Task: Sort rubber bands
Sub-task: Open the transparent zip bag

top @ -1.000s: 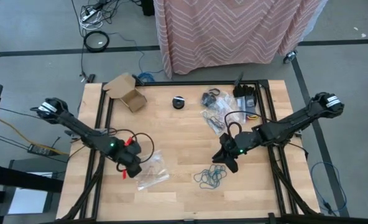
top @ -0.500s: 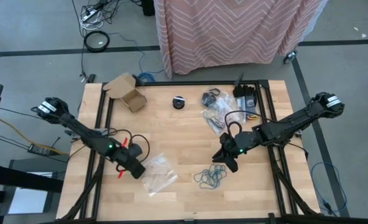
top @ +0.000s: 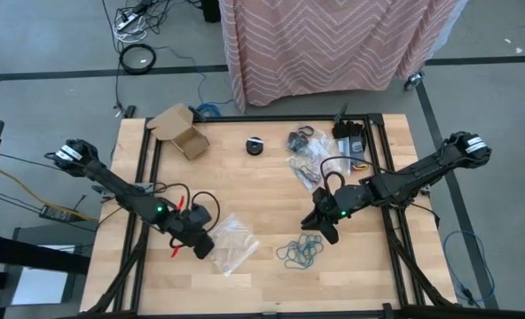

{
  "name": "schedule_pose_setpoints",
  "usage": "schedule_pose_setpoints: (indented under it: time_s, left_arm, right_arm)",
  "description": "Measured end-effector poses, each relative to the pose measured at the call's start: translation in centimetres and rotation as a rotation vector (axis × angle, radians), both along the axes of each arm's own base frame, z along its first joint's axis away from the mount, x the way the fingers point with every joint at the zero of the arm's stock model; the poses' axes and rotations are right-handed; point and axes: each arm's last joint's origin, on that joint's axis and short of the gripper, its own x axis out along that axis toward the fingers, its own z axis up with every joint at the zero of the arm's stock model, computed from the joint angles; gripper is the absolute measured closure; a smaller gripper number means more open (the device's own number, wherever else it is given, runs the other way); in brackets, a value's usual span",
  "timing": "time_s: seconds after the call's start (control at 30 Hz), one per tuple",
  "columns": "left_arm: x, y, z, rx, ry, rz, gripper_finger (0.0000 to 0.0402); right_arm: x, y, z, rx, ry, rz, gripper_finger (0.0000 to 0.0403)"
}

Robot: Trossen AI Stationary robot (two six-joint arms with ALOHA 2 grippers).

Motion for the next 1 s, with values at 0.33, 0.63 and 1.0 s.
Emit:
schedule_pose_setpoints:
  time_s: [0.33,0.63,1.0]
  left_arm:
    - [-0.7,0.5,-0.2,0.052,0.094,0.077,0.0347]
    - [0.0,-0.4,-2.1,0.071,0.145,0.054,0.026]
    - [-0.1,-1.8,-3.7,-0.017,0.276,0.033,0.0254]
  right_arm:
    - [0.1,-0.5,-0.1,-0.035,-0.005,-0.001,0.0314]
    - [0.0,-0.5,-0.2,-0.043,0.018,0.001,0.0314]
    - [0.0,-0.5,-0.3,-0.044,0.022,0.001,0.0314]
